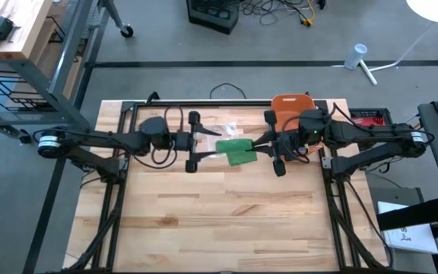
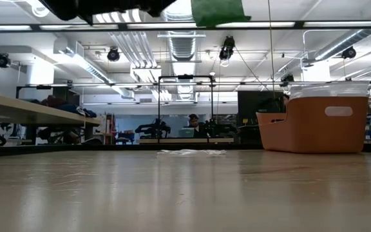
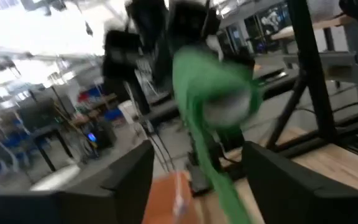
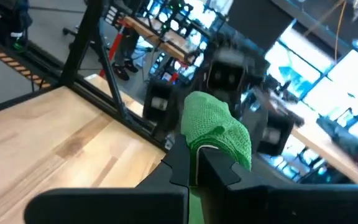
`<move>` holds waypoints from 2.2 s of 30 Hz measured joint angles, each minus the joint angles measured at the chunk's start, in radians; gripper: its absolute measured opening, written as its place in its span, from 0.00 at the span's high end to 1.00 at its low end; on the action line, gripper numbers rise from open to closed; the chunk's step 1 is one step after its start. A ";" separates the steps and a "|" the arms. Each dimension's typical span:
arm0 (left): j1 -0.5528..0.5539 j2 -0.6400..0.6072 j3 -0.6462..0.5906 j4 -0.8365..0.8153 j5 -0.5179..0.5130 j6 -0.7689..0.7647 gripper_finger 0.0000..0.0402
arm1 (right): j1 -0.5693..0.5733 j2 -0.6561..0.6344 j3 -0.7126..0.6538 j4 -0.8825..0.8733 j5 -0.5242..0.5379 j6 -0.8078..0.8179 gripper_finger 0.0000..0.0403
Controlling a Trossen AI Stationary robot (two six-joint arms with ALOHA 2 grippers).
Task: Roll bandage
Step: Roll the green bandage
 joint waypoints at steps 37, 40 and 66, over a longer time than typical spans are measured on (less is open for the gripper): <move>0.008 0.338 0.159 0.375 -0.037 -0.114 0.99 | 0.083 -0.002 0.000 0.012 -0.020 0.119 0.99; 0.019 0.295 0.160 0.369 -0.076 -0.018 1.00 | 0.100 -0.003 0.000 -0.020 -0.022 0.149 0.99; 0.095 -0.019 0.374 -0.276 -0.076 0.234 1.00 | 0.119 0.045 0.000 -0.043 -0.102 0.276 0.99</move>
